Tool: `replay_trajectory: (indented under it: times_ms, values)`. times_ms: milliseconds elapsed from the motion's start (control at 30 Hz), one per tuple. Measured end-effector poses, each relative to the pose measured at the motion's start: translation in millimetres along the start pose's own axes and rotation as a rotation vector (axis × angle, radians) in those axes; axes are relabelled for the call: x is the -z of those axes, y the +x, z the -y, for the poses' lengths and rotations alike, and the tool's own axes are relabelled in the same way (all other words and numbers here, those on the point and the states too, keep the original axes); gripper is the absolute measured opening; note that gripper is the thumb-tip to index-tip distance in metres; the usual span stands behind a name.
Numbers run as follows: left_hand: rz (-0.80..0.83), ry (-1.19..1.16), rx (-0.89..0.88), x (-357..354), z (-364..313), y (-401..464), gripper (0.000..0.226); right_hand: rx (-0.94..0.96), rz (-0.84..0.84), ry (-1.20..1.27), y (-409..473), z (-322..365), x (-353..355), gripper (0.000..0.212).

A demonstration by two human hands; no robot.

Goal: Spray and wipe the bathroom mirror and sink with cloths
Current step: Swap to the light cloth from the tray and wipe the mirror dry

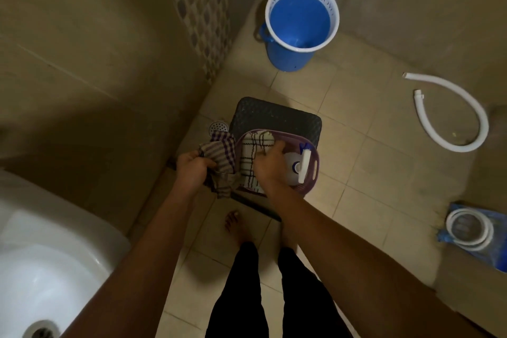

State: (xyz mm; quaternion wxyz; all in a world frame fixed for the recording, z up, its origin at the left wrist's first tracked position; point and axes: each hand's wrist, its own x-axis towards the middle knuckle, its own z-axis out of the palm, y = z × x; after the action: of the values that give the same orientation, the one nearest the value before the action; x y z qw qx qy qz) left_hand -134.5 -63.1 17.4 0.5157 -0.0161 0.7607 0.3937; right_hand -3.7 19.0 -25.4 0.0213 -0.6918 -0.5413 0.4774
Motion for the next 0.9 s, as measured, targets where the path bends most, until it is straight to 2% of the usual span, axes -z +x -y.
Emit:
replay_trajectory:
  times_ms: [233,367,467,533,600,733,900]
  values:
    - [-0.028,0.100,-0.013,2,10,-15,0.026,0.258,-0.142,0.226,-65,-19,29,0.025]
    - [-0.024,0.231,-0.099,-14,16,-4,0.029,0.230,-0.142,0.243,-77,-42,48,0.031]
    - [0.000,0.369,-0.184,-36,14,6,0.017,0.206,-0.117,0.218,-82,-57,60,0.039]
    - [0.020,0.452,-0.230,-55,13,13,0.016,0.185,-0.105,0.220,-85,-65,67,0.043]
    - [0.027,0.531,-0.255,-72,15,25,0.014,0.176,-0.110,0.218,-88,-71,72,0.042]
    - [0.016,0.661,-0.252,-97,28,59,0.025,0.164,-0.108,0.266,-90,-81,80,0.032]
    - [-0.019,0.712,-0.211,-117,39,80,0.036,0.138,-0.090,0.334,-89,-95,81,0.024]
